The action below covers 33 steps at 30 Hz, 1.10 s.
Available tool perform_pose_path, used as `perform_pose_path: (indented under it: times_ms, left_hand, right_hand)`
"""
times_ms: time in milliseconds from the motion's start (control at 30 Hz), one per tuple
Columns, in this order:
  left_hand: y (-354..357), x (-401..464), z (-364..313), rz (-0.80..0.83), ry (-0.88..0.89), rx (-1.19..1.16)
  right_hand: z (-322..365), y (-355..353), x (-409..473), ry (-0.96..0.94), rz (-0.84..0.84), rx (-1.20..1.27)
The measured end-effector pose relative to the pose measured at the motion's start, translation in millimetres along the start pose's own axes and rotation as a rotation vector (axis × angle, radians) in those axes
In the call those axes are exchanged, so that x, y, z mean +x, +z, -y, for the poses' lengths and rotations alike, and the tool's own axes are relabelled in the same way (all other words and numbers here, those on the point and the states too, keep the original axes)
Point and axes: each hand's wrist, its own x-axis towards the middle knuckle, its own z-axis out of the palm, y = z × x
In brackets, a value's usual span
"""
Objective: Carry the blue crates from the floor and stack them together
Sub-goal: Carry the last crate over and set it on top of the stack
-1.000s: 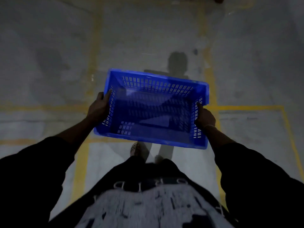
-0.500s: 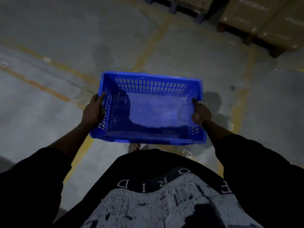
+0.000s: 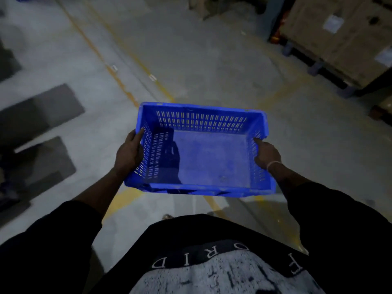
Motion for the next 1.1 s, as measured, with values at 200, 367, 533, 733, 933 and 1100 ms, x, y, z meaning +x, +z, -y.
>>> perform_pose_path:
  times_ms: [200,367,533,733,933,1100]
  left_hand:
    - [-50,22,69,-0.075,-0.149,0.028]
    - [-82,43,124,-0.112,-0.253,0.031]
    - [-104,76,169,-0.132,-0.329,0.016]
    - [-118,158,225,-0.164,-0.454,-0.002]
    - [-153,233,271,-0.209,-0.532,-0.081]
    - [-180,282,314,-0.342,-0.611,-0.093]
  right_hand:
    - [107,-7,82,-0.119,0.004,-0.067]
    - [182,-9,146,-0.211,0.034,-0.099]
    - [258,-18,222,-0.286,0.084,-0.133]
    - [355,-27,344,-0.372,0.131,-0.181]
    - [454,-59,448,-0.462,0.158,-0.214]
    - [544,-82,512,-0.535,0.115,-0.218]
